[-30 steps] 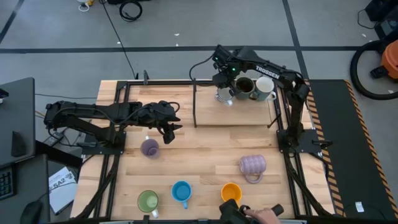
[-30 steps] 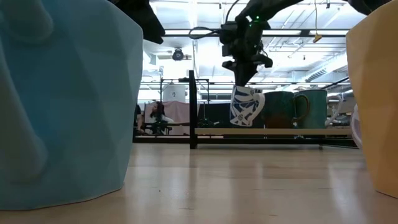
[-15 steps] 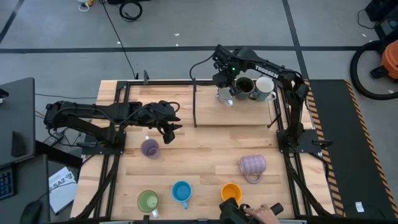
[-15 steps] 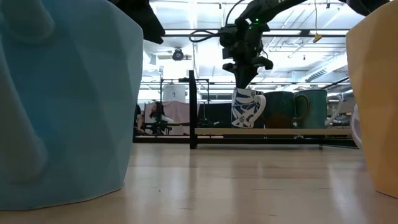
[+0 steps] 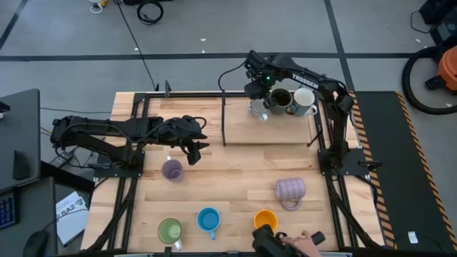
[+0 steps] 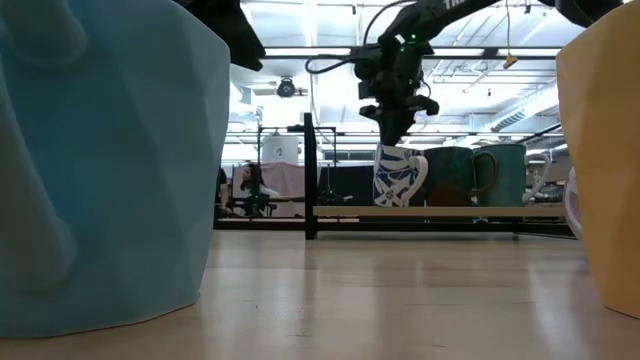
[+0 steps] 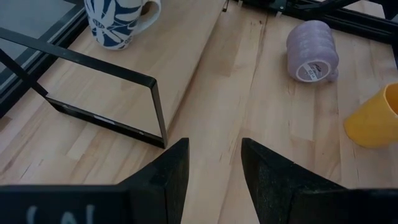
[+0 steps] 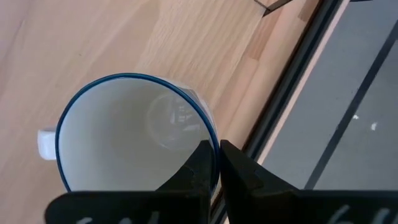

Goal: Place coffee mugs
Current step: Put the white patterned mug on the shelf

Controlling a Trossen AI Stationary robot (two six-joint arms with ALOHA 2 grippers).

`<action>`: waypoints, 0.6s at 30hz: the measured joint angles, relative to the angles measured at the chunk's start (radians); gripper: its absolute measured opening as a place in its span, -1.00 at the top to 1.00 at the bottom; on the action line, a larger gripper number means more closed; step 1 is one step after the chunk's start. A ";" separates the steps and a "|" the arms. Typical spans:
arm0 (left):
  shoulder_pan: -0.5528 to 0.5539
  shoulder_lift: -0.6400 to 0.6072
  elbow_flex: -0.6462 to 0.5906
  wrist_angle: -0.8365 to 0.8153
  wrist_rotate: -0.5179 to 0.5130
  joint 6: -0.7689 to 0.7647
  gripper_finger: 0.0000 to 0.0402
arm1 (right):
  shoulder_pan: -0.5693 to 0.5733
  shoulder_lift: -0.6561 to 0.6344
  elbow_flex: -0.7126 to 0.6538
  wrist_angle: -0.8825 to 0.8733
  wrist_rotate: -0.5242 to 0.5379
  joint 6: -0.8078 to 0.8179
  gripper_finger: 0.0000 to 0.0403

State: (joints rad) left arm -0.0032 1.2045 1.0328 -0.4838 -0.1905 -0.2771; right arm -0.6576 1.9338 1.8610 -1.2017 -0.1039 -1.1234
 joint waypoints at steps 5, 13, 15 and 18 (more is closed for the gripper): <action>0.000 0.000 0.000 0.000 0.000 0.000 0.24 | 0.002 0.009 0.001 0.013 -0.001 -0.003 0.88; 0.000 0.000 0.000 0.000 0.000 0.001 0.24 | 0.002 0.006 0.001 0.039 0.003 -0.002 0.83; 0.000 0.000 0.000 0.000 0.000 0.002 0.24 | 0.002 0.006 0.000 0.044 0.003 -0.002 0.81; 0.000 0.000 0.000 0.000 0.000 0.002 0.24 | 0.002 0.006 0.000 0.056 0.003 -0.002 0.78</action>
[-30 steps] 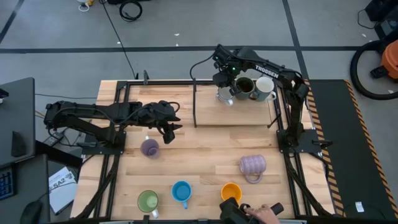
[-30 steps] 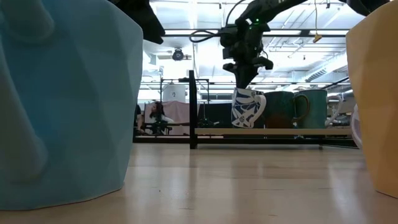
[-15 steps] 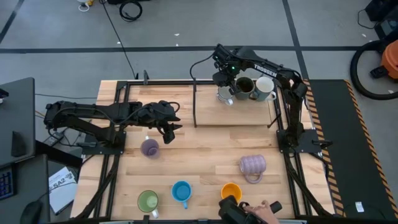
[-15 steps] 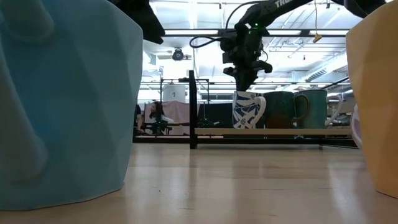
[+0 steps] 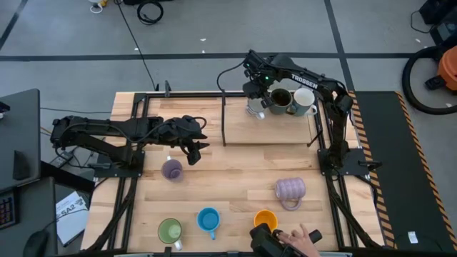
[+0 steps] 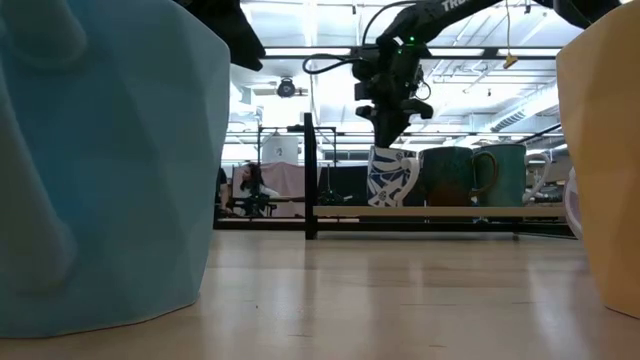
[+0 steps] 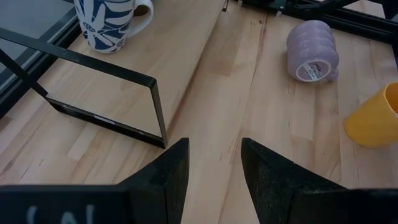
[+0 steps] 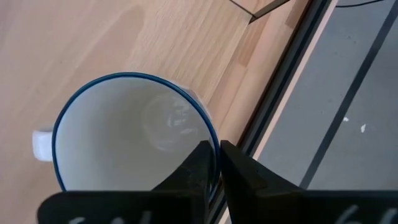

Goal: Place coffee mugs
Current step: Put the white patterned mug on the shelf

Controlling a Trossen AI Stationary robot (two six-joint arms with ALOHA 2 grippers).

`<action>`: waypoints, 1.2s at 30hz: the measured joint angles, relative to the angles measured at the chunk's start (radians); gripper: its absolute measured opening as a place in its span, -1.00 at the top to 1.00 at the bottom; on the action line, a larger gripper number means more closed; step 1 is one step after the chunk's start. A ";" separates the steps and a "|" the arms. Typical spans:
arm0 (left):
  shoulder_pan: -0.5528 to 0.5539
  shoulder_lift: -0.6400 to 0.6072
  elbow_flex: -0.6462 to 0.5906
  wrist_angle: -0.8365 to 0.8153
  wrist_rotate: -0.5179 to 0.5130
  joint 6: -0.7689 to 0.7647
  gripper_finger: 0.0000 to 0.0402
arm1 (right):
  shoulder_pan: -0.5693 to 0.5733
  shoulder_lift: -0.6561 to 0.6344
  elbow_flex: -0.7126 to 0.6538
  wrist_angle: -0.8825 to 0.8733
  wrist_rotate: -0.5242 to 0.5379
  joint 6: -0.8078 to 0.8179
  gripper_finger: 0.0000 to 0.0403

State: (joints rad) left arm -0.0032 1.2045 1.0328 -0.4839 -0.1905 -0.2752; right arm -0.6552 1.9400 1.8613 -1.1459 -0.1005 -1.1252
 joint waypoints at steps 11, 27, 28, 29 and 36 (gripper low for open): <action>0.000 0.000 0.000 0.000 0.000 0.001 0.24 | 0.000 -0.001 0.000 0.006 0.003 0.053 0.68; 0.000 0.000 0.000 0.000 0.000 0.000 0.24 | -0.002 0.011 0.000 0.034 0.003 0.060 0.41; 0.000 0.000 0.000 0.000 0.000 0.000 0.24 | -0.002 0.011 0.000 0.035 0.003 0.060 0.41; 0.000 0.000 0.000 0.000 0.000 0.000 0.24 | -0.002 0.010 0.000 0.043 0.002 0.061 0.41; 0.000 0.000 0.000 0.000 0.000 0.000 0.24 | -0.002 0.010 0.000 0.075 0.002 0.061 0.40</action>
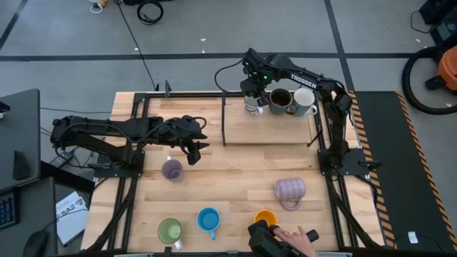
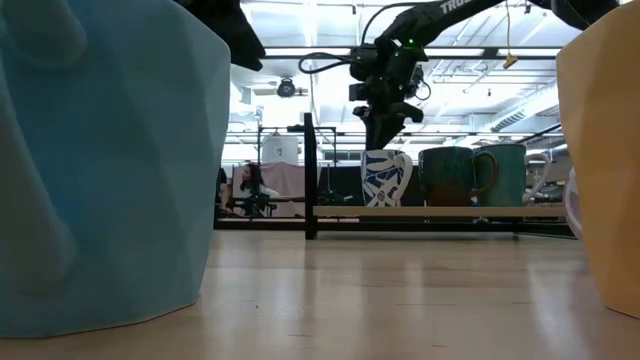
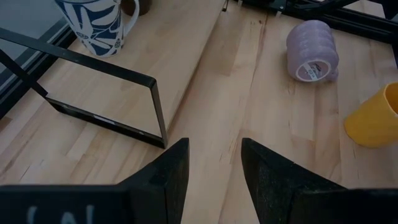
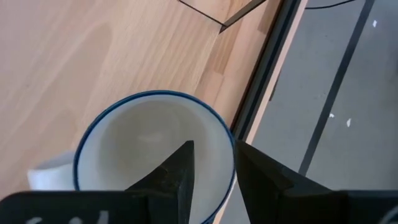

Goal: Place coffee mugs
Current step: Put the white patterned mug on the shelf

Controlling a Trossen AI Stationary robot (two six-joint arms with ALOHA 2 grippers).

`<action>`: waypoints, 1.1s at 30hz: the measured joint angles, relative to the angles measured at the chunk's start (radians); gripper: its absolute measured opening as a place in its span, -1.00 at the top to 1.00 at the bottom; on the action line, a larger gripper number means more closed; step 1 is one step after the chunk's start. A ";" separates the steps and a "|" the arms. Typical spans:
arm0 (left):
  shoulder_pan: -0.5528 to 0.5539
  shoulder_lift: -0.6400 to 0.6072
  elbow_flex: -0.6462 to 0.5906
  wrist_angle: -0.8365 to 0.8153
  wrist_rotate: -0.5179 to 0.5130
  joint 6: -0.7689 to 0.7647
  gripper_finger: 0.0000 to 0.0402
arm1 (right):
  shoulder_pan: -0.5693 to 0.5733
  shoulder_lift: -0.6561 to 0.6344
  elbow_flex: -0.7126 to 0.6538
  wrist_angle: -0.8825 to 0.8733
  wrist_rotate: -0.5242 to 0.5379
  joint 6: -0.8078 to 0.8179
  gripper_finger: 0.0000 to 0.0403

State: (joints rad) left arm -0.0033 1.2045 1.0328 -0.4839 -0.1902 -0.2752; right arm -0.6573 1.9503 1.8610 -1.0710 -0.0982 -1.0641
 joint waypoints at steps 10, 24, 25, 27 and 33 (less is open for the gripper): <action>0.000 0.000 0.000 0.000 0.000 0.000 0.24 | 0.003 0.000 0.000 0.005 0.100 0.078 0.40; 0.000 0.000 0.000 0.000 0.000 0.000 0.24 | 0.027 0.000 0.000 0.000 0.185 0.359 0.40; 0.000 0.000 0.000 0.000 0.000 0.000 0.24 | 0.027 0.000 0.000 -0.004 0.186 0.380 0.40; 0.000 0.000 0.000 0.000 0.000 0.000 0.24 | 0.026 0.000 0.000 -0.008 0.189 0.417 0.40; 0.000 0.000 0.000 0.000 0.000 0.000 0.24 | 0.010 0.000 0.000 -0.014 0.239 0.528 0.40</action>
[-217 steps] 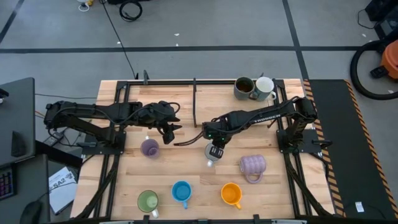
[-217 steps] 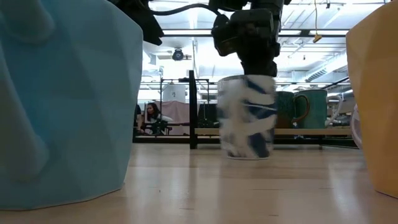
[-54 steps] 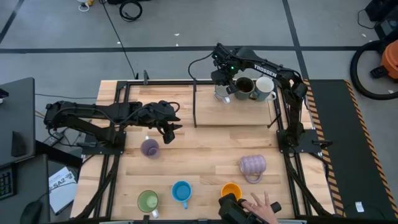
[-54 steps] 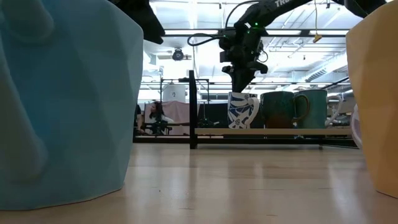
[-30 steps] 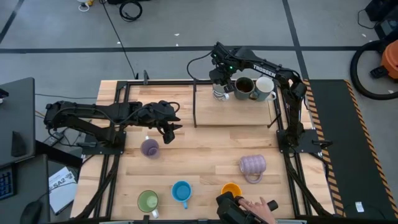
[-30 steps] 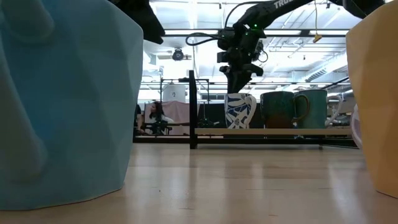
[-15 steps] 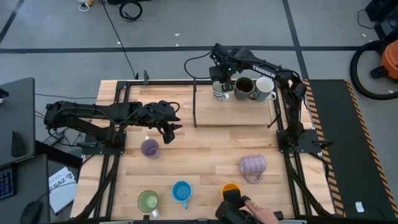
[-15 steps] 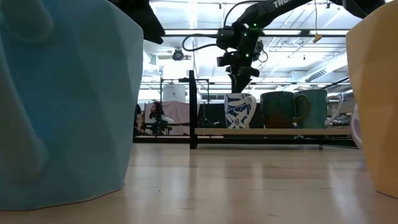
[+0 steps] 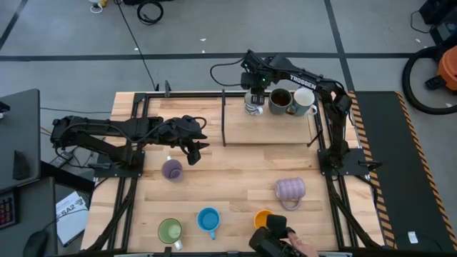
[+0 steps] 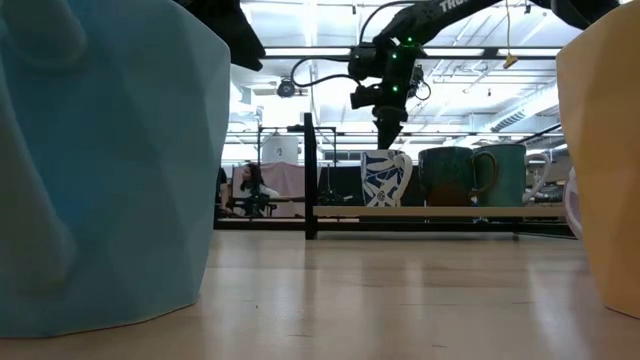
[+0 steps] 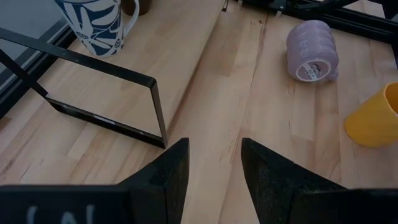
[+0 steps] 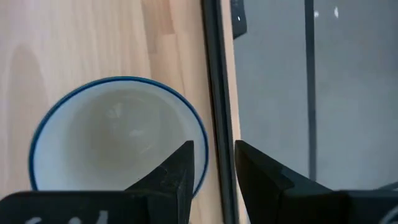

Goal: Place coffee mugs
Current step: Put the white patterned mug on the shelf

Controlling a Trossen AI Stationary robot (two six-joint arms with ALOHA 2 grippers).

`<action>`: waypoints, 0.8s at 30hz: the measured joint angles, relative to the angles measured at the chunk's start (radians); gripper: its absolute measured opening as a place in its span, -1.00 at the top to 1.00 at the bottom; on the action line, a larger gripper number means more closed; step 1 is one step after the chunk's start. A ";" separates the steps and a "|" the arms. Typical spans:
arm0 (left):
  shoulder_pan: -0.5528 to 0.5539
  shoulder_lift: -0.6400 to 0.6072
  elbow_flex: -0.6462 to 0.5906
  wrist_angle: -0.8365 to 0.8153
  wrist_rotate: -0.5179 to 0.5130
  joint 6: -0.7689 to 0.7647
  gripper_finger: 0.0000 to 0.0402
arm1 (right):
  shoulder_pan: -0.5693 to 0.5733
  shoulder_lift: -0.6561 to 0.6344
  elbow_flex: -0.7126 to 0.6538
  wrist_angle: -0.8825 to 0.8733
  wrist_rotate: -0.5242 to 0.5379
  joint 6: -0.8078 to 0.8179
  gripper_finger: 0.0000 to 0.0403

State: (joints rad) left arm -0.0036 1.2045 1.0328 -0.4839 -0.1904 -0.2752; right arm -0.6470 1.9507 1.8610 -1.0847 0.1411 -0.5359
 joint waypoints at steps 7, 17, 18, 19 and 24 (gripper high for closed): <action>0.000 0.000 0.000 0.000 0.000 0.000 0.24 | -0.026 0.000 0.000 -0.034 -0.012 0.148 0.40; 0.000 0.000 0.000 0.000 0.000 0.000 0.24 | -0.056 0.000 0.000 -0.061 -0.140 0.296 0.40; 0.000 0.000 0.000 0.000 0.000 0.000 0.24 | -0.058 0.000 0.000 -0.060 -0.140 0.305 0.40; 0.000 0.000 0.000 0.000 0.000 0.000 0.24 | -0.062 0.000 0.000 -0.061 -0.140 0.308 0.40; 0.000 0.000 0.000 0.000 0.000 0.000 0.24 | -0.073 0.000 0.000 -0.072 -0.148 0.347 0.40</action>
State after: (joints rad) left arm -0.0033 1.2045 1.0328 -0.4839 -0.1902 -0.2752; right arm -0.7205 1.9511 1.8610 -1.1572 -0.0070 -0.1893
